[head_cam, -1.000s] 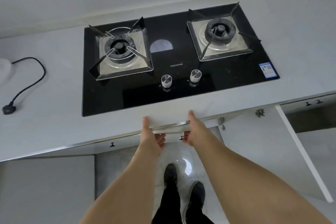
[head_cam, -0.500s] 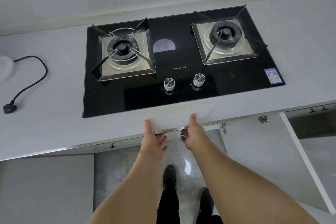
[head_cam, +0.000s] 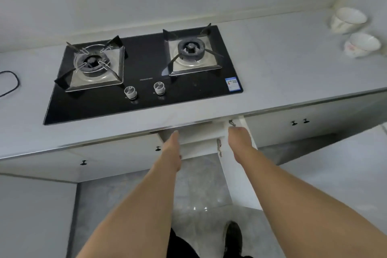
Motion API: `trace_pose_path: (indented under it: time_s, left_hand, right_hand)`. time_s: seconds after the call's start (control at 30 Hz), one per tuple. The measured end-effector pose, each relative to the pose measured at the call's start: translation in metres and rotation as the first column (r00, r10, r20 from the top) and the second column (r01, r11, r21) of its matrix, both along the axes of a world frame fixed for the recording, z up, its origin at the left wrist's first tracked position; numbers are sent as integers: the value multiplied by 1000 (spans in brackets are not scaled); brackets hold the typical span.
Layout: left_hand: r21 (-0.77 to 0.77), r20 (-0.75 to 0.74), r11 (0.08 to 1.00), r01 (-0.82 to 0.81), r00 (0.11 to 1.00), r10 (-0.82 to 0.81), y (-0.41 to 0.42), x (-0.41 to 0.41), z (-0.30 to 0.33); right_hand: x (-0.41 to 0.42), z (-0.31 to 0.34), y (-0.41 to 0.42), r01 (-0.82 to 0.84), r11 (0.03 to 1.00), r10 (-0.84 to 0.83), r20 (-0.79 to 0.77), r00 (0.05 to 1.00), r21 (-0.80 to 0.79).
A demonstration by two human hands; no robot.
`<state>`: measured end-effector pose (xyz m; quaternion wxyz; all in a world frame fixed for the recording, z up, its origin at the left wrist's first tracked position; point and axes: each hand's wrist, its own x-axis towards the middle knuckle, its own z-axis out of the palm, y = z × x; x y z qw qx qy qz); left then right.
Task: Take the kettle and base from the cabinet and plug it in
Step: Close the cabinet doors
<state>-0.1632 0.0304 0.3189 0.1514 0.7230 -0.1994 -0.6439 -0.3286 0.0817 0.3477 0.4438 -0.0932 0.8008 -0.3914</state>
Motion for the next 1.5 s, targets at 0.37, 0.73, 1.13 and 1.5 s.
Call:
trace_pose_path:
  time_s: [0.37, 0.73, 1.13, 1.5]
  left_hand:
    - [78, 22, 610, 788, 611, -791, 153, -135, -41]
    - [184, 136, 231, 955, 208, -969, 163, -149, -71]
    - [250, 213, 421, 872, 375, -902, 130, -28, -69]
    - [217, 508, 608, 764, 443, -739, 9, 77, -60]
  right_hand:
    - [-125, -36, 98, -151, 966, 152, 14, 988, 211]
    - [-117, -68, 108, -579, 713, 618, 35, 785, 396]
    - [-23, -71, 59, -514, 718, 530, 110, 841, 470]
    - [68, -72, -29, -217, 923, 130, 275, 953, 318]
